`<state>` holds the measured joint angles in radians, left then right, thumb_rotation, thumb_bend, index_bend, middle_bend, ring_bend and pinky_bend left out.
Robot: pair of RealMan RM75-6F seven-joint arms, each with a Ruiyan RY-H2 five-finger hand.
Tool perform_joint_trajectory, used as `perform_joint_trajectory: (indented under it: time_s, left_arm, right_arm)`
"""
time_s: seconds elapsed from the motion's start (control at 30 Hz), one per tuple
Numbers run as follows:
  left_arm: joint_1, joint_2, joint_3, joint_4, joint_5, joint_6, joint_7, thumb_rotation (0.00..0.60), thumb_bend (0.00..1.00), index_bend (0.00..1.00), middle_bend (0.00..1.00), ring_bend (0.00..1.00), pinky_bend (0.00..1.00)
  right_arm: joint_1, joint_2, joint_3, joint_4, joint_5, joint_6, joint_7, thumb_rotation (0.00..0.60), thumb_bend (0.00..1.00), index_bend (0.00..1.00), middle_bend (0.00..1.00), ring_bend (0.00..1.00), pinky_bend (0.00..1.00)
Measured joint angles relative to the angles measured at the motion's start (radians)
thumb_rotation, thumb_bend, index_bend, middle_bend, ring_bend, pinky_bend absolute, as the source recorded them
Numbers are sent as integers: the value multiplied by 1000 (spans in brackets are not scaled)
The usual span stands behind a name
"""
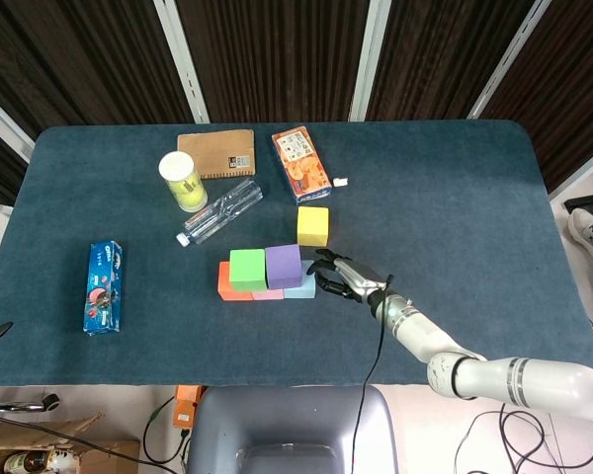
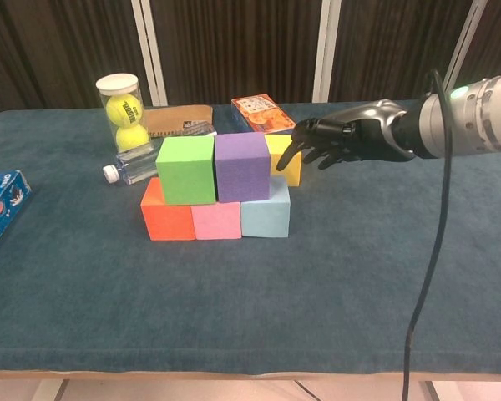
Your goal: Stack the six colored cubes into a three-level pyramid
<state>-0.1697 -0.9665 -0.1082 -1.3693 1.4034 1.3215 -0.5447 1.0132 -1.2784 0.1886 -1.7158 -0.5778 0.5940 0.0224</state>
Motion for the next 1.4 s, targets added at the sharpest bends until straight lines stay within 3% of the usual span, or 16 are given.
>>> perform_joint_trajectory:
  time_s: [1.4]
  left_arm:
    - [5, -3, 3, 9, 11, 9, -15, 466, 40, 211, 182, 63, 51]
  right_arm:
    - [25, -14, -23, -13, -27, -1, 34, 111, 576, 218, 0, 0, 0]
